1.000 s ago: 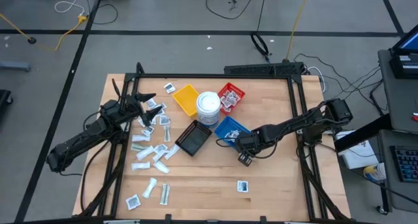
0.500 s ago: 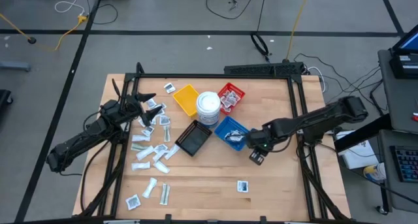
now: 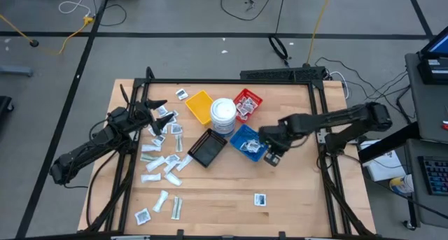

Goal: Pick & Place First Aid Supplies
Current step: Put the alcohol pad into the blue bin

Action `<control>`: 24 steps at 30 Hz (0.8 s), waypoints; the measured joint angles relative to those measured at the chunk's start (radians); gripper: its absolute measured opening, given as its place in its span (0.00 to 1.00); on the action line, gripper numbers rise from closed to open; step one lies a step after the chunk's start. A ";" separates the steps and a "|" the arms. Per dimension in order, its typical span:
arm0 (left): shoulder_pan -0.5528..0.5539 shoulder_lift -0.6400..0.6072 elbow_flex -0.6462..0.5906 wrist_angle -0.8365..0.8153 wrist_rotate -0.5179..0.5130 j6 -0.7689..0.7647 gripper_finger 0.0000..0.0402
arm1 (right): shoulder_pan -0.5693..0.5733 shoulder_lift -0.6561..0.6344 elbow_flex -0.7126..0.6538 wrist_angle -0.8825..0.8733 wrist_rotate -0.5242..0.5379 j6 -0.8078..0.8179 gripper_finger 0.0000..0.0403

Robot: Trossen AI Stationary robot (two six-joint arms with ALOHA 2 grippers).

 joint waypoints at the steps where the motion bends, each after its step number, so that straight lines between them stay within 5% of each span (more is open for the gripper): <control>1: 0.000 0.000 0.000 0.000 0.000 0.000 0.98 | -0.018 0.022 0.026 -0.001 0.000 -0.030 0.00; 9: 0.000 0.000 0.000 0.000 0.000 0.000 0.98 | -0.134 0.181 0.213 -0.005 0.006 -0.191 0.00; 24: 0.000 0.000 0.000 0.000 0.000 0.000 0.98 | -0.113 0.312 0.194 0.042 0.127 -0.265 0.00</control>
